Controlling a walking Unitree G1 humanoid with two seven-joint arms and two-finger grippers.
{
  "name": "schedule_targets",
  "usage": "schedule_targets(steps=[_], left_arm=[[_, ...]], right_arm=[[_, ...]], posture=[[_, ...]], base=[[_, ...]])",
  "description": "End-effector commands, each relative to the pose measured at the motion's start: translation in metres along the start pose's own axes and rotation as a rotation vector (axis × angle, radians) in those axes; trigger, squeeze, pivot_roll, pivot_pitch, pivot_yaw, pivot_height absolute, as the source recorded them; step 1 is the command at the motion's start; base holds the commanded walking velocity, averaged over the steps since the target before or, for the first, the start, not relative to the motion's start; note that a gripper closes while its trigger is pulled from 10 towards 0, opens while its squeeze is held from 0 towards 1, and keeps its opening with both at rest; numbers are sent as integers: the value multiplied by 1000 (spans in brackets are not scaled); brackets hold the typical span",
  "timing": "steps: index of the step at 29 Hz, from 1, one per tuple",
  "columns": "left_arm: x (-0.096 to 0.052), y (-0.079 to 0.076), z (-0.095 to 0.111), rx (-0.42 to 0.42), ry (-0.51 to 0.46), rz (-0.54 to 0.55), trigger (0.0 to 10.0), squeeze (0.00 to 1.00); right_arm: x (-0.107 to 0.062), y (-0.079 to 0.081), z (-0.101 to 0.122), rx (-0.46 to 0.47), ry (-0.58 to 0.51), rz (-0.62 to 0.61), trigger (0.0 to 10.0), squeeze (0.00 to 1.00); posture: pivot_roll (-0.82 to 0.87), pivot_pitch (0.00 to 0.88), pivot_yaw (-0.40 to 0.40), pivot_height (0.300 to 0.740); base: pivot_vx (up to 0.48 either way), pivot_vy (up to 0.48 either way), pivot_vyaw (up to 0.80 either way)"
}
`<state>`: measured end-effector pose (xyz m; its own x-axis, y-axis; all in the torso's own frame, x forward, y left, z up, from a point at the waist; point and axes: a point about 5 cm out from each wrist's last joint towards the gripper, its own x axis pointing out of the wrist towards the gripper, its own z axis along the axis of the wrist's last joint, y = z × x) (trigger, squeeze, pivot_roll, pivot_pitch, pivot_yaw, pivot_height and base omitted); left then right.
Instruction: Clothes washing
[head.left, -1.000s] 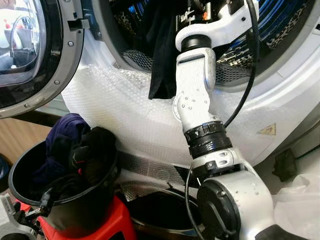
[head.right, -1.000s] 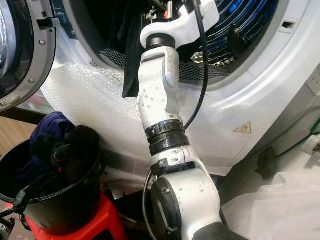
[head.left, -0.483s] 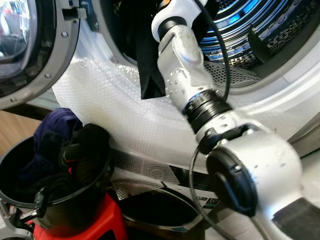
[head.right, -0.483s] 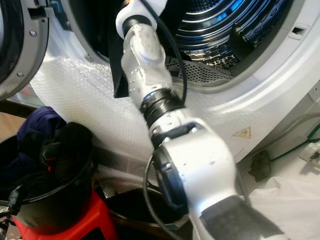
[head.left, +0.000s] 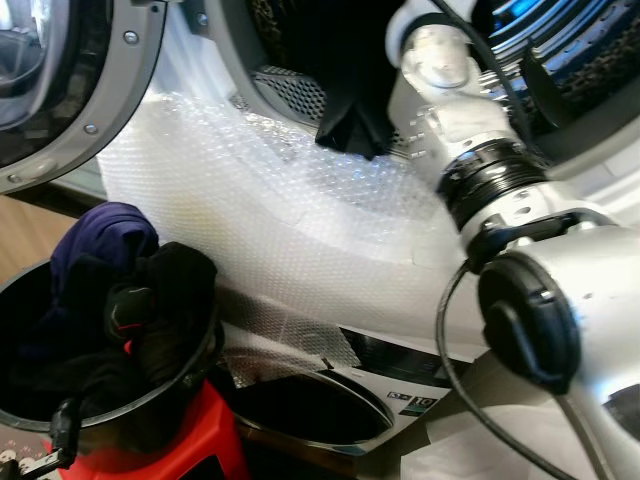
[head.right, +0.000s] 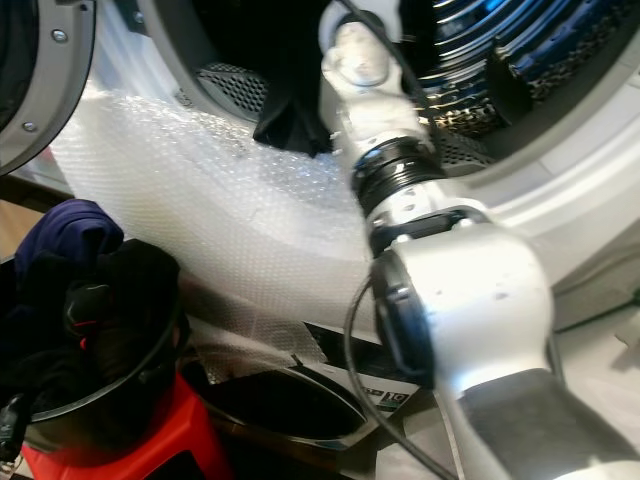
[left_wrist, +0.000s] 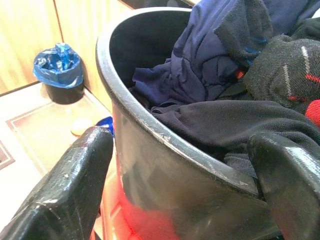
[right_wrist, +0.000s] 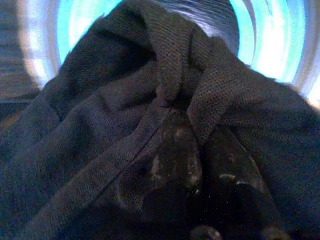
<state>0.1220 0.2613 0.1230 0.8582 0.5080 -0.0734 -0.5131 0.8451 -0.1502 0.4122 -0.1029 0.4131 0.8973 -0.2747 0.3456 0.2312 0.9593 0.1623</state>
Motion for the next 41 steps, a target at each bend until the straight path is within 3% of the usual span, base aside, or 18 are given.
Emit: schedule_targets(steps=[1, 7, 8, 9, 10, 11, 14, 15, 16, 22, 27, 31, 32, 33, 34, 36, 38, 41], left_arm=[[-8, -9, -29, -133, 124, 78, 10000, 0], [-3, -16, -28, -131, 123, 47, 10000, 0], [-2, -16, -28, -127, 122, 43, 10000, 0], [-1, -17, -28, -132, 121, 41, 10000, 0], [0, -17, -27, -136, 120, 40, 10000, 0], [1, -18, -27, -132, 120, 32, 10000, 0], [4, -20, -25, -134, 117, 26, 10000, 0], [6, -20, -25, -135, 115, 24, 10000, 0], [6, -21, -25, -136, 115, 23, 10000, 0], [8, -22, -25, -148, 112, 22, 10000, 0], [12, -26, -26, -155, 113, 13, 10000, 0], [16, -30, -27, -164, 113, -2, 10000, 0], [17, -31, -27, -166, 113, -4, 10000, 0], [19, -32, -27, -168, 115, -9, 10000, 0], [21, -32, -28, -170, 119, -14, 10000, 0], [22, -34, -28, -169, 124, -29, 10000, 0], [23, -38, -29, -161, 126, -51, 10000, 0], [25, -41, -28, -161, 124, -55, 10000, 0]], right_arm=[[4, -13, -5, 10, 27, -52, 0, 0], [7, -37, -25, -45, 86, -151, 0, 0], [7, -39, -28, -46, 95, -165, 549, 0], [6, -38, -30, -37, 102, -145, 3765, 0], [6, -37, -31, -31, 106, -129, 3765, 0], [5, -32, -32, 2, 104, -81, 10000, 0], [1, -13, -32, 50, 113, 85, 10000, 0], [-2, -3, -32, 24, 116, 158, 10000, 290], [-2, 0, -32, 14, 113, 176, 10000, 1000], [-7, 20, -16, 5, 63, 330, 10000, 1000], [-5, 22, -4, 0, 37, 361, 10000, 1000], [-2, 19, 22, 92, -50, 372, 10000, 1000], [-1, 17, 25, 106, -59, 364, 10000, 898], [1, 14, 26, 87, -51, 342, 10000, 180], [1, 14, 23, 57, -30, 320, 10000, 0], [0, 17, 20, 12, -18, 331, 10000, 0], [0, 15, 20, 47, -5, 304, 10000, 0], [4, 5, 28, 4, -49, 206, 10000, 0]], posture=[[430, 140, -202, 740], [415, 131, -184, 740], [413, 127, -180, 740], [407, 127, -174, 740], [406, 126, -169, 740], [405, 124, -165, 740], [399, 117, -157, 740], [398, 113, -155, 740], [398, 113, -155, 740], [381, 109, -146, 740], [350, 100, -139, 740], [331, 93, -135, 740], [320, 90, -129, 740], [313, 81, -124, 740], [304, 82, -122, 740], [296, 83, -121, 740], [296, 83, -121, 740], [291, 83, -121, 740]], base=[[0, 0, 0], [0, 0, 0], [0, 0, 0], [0, 0, 0], [0, 0, 0], [0, 0, 0], [0, 0, 0], [0, 0, 0], [0, 0, 0], [0, 0, 0], [0, 0, 0], [0, 0, 0], [0, 0, 0], [0, 0, 0], [0, 0, 0], [0, 0, 0], [0, 0, 0], [0, 0, 0]])
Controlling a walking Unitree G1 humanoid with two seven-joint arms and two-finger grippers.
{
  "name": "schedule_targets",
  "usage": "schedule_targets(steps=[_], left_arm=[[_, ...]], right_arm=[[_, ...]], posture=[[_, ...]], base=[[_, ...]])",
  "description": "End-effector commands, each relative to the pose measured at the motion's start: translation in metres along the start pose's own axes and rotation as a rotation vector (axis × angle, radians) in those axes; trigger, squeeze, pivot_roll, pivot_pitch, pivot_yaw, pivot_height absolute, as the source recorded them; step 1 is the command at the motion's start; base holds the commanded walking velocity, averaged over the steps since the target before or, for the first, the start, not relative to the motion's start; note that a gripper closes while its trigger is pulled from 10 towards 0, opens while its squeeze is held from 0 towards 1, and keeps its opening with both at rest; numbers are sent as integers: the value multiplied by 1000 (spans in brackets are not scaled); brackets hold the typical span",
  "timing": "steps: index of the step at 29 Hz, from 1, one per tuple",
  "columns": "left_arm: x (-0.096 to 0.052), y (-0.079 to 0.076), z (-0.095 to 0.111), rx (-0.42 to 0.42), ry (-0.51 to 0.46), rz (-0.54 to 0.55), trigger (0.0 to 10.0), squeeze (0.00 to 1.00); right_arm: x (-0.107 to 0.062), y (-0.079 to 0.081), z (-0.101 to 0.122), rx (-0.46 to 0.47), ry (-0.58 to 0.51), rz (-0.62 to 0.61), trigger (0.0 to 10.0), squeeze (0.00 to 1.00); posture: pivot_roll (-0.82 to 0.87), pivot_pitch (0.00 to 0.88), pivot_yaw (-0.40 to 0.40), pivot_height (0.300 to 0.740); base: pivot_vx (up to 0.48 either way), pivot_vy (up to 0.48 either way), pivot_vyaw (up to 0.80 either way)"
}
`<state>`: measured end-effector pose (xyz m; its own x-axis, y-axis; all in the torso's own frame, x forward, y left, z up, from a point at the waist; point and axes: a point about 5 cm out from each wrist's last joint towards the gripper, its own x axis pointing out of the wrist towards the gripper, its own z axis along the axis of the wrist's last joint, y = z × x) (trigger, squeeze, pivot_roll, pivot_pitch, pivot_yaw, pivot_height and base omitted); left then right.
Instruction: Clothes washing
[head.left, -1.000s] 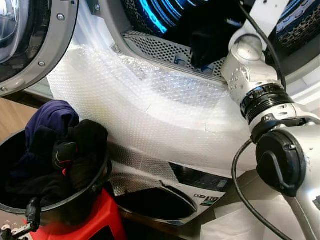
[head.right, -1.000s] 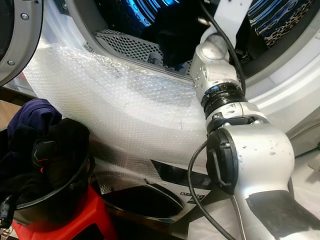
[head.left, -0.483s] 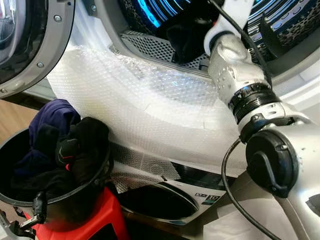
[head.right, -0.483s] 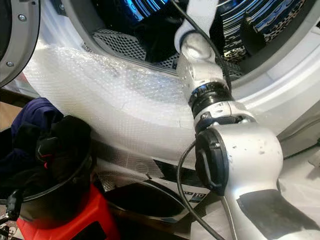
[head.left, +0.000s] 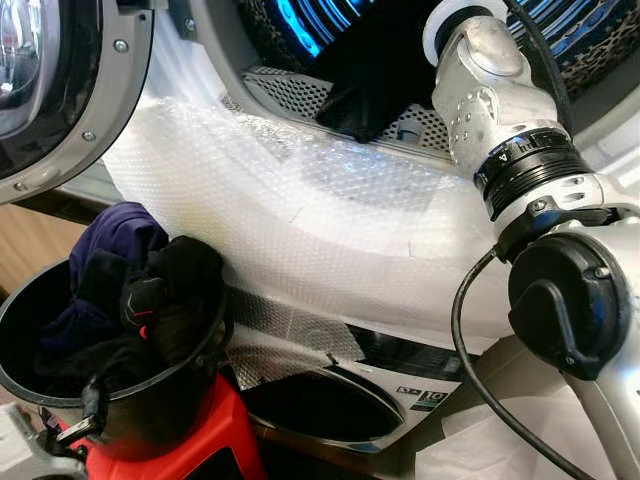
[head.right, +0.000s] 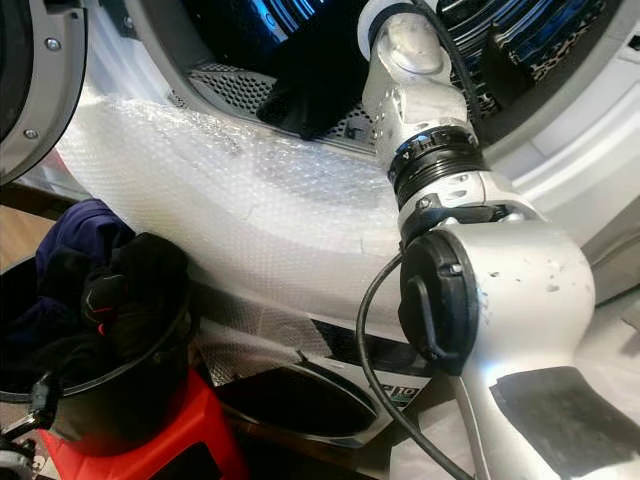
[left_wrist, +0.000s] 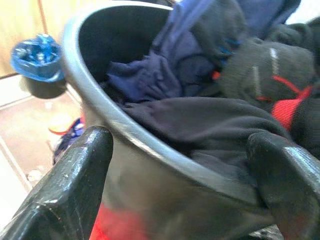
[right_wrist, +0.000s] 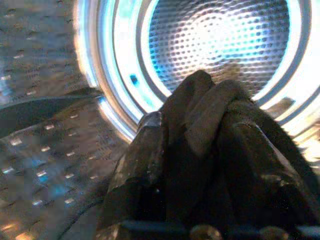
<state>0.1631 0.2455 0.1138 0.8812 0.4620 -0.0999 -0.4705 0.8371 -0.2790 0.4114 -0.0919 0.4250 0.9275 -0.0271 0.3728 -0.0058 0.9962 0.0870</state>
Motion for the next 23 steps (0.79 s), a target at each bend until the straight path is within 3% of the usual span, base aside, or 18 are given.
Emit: schedule_targets(steps=[1, 2, 3, 4, 9, 12, 13, 14, 15, 16, 18, 19, 20, 23], left_arm=[[-1, -6, -17, -40, 84, -4, 10000, 0], [-1, -6, -17, -40, 84, -4, 10000, 0], [-3, -6, -16, -45, 81, 0, 10000, 0], [-4, -6, -17, -48, 81, 5, 10000, 0], [-4, -6, -18, -53, 82, 7, 10000, 0], [-2, -8, -18, -53, 84, -1, 10000, 0], [-1, -9, -18, -53, 84, -5, 10000, 0], [-1, -10, -18, -54, 84, -8, 10000, 0], [-1, -10, -18, -54, 84, -8, 10000, 0], [-1, -11, -18, -54, 84, -12, 10000, 0], [-1, -11, -18, -56, 83, -12, 10000, 0], [-1, -11, -18, -58, 83, -11, 10000, 0], [-1, -11, -19, -60, 83, -10, 10000, 0], [0, -12, -21, -51, 84, -22, 10000, 0]], right_arm=[[3, -19, 23, -41, -75, -120, 10000, 0], [3, -19, 23, -41, -75, -120, 10000, 0], [3, -36, 23, -16, -63, -220, 10000, 0], [3, -37, 20, -12, -50, -218, 10000, 0], [2, -33, 3, -117, -25, -199, 10000, 0], [0, -32, -12, -95, 26, -190, 10000, 0], [-1, -32, -22, -72, 61, -184, 10000, 43], [-2, -30, -31, -59, 95, -166, 10000, 1000], [-2, -30, -31, -59, 95, -166, 10000, 1000], [-4, -29, -41, 11, 135, -149, 10000, 1000], [-2, -24, -31, 131, 75, -85, 10000, 941], [-1, -23, -22, 158, 16, -54, 10000, 0], [-1, -19, -11, 207, -67, 12, 10000, 0], [-3, -9, -2, 311, -168, 166, 10000, 0]], posture=[[296, 85, -123, 740], [296, 85, -123, 740], [297, 83, -127, 740], [297, 85, -130, 740], [290, 83, -125, 740], [291, 80, -119, 740], [289, 81, -117, 740], [286, 82, -116, 740], [286, 82, -116, 740], [288, 81, -115, 740], [285, 81, -115, 740], [280, 83, -113, 740], [278, 81, -114, 740], [266, 72, -107, 740]], base=[[0, 0, 0], [0, 0, 0], [0, 0, 0], [0, 0, 0], [0, 0, 0], [0, 0, 0], [0, 0, 0], [0, 0, 0], [0, 0, 0], [0, 0, 0], [0, 0, 0], [0, 0, 0], [0, 0, 0], [0, 0, 0]])
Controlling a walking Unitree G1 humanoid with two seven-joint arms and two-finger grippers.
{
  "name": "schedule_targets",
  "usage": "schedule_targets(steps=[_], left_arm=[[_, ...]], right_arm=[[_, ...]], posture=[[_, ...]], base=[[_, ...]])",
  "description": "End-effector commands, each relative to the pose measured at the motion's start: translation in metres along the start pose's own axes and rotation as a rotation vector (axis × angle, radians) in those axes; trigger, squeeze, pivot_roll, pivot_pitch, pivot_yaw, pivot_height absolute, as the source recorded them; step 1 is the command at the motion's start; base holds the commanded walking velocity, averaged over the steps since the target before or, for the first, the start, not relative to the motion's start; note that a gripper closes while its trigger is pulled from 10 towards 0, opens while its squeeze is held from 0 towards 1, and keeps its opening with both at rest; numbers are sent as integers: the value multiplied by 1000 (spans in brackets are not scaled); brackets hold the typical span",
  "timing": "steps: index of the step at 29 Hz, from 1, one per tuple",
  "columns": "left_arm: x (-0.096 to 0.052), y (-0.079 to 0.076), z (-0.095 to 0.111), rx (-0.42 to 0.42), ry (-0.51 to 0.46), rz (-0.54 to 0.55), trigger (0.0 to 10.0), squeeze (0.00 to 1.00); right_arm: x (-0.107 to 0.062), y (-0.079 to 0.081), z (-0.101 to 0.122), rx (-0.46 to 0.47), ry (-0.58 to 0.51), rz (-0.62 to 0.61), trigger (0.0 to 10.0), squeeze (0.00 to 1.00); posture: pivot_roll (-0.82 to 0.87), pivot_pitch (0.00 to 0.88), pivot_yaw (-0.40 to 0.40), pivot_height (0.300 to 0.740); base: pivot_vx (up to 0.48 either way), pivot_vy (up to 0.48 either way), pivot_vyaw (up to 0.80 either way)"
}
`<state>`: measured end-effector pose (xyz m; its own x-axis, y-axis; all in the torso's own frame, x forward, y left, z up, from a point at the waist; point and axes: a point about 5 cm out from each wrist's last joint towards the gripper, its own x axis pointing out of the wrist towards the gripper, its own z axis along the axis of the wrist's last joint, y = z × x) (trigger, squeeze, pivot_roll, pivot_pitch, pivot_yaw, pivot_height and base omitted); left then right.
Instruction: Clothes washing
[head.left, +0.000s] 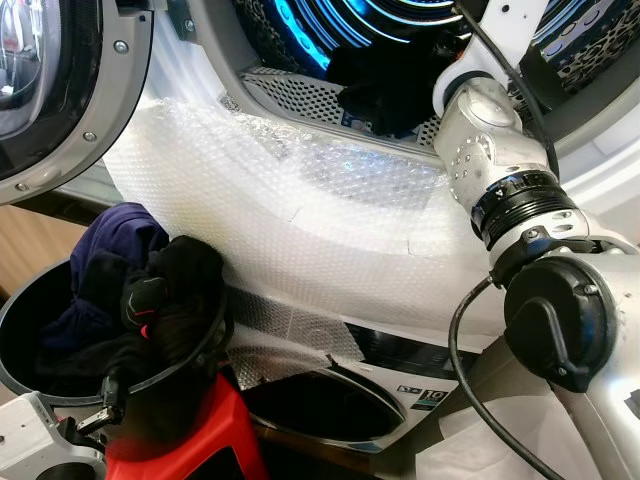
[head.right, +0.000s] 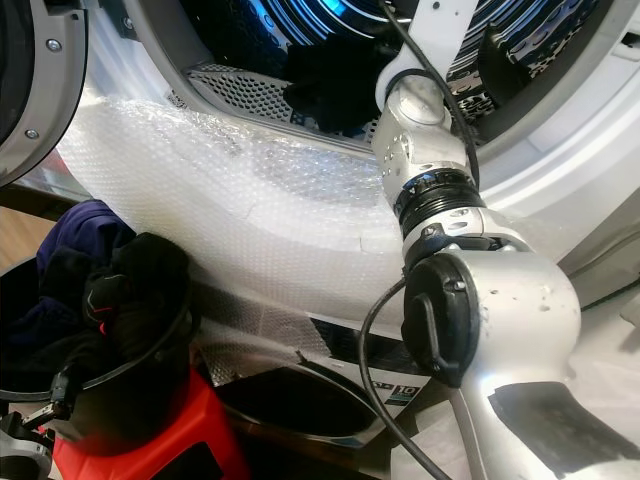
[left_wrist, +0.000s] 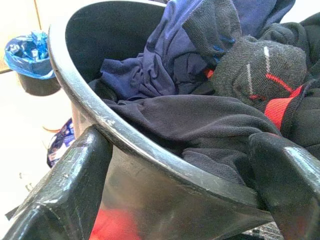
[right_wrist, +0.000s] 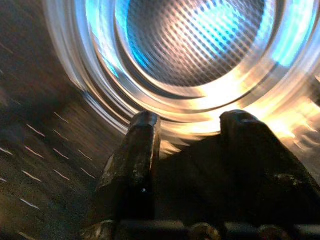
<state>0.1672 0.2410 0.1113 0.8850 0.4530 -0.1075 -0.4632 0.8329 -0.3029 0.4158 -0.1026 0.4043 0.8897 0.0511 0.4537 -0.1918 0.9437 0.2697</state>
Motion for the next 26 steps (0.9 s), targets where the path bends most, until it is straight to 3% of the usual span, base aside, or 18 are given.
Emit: schedule_targets(steps=[1, 2, 4, 7, 10, 13, 19, 20, 21, 24, 25, 26], left_arm=[[0, -8, -18, -16, 73, -24, 10000, 0], [1, -9, -19, 0, 71, -39, 10000, 0], [3, -9, -18, 7, 67, -49, 10000, 0], [6, -13, -12, 76, 33, -88, 10000, 0], [7, -13, -10, 116, 18, -102, 10000, 0], [10, -10, -6, 127, -13, -94, 10000, 0], [14, -8, -4, 144, -37, -94, 10000, 0], [14, -8, -4, 144, -37, -94, 10000, 0], [17, -6, -4, 146, -43, -88, 10000, 0], [17, -6, -4, 147, -45, -87, 10000, 0], [20, -6, -5, 149, -50, -90, 10000, 0], [20, -6, -5, 149, -50, -90, 10000, 0]], right_arm=[[1, 10, 18, 96, -118, 126, 10000, 0], [-1, 12, 18, 134, -152, 173, 10000, 0], [-2, 6, 19, 129, -187, 156, 10000, 0], [-6, -11, 21, 218, -243, 138, 10000, 0], [-8, -14, 22, 261, -267, 160, 10000, 0], [-24, -7, 16, 300, -354, 404, 10000, 0], [-59, 8, 3, 320, -360, 624, 10000, 0], [-59, 8, 3, 320, -360, 624, 10000, 0], [-78, 23, 1, 365, -336, 745, 10000, 0], [-87, 29, 1, 394, -323, 798, 10000, 0], [-119, 47, -3, 466, -255, 996, 10000, 0], [-119, 47, -3, 466, -255, 996, 10000, 0]], posture=[[262, 71, -107, 740], [257, 65, -100, 740], [247, 64, -89, 740], [244, 61, -78, 740], [247, 53, -74, 740], [253, 35, -64, 740], [257, 8, -55, 740], [257, 8, -55, 740], [252, 6, -53, 740], [252, 3, -53, 740], [246, 0, -56, 740], [246, 0, -56, 740]], base=[[0, 0, 0], [0, 0, 0], [0, 0, 0], [0, 0, 0], [0, 0, 0], [0, 0, 0], [0, 0, 0], [0, 0, 0], [0, 0, 0], [0, 0, 0], [0, 0, 0], [0, 0, 0]])
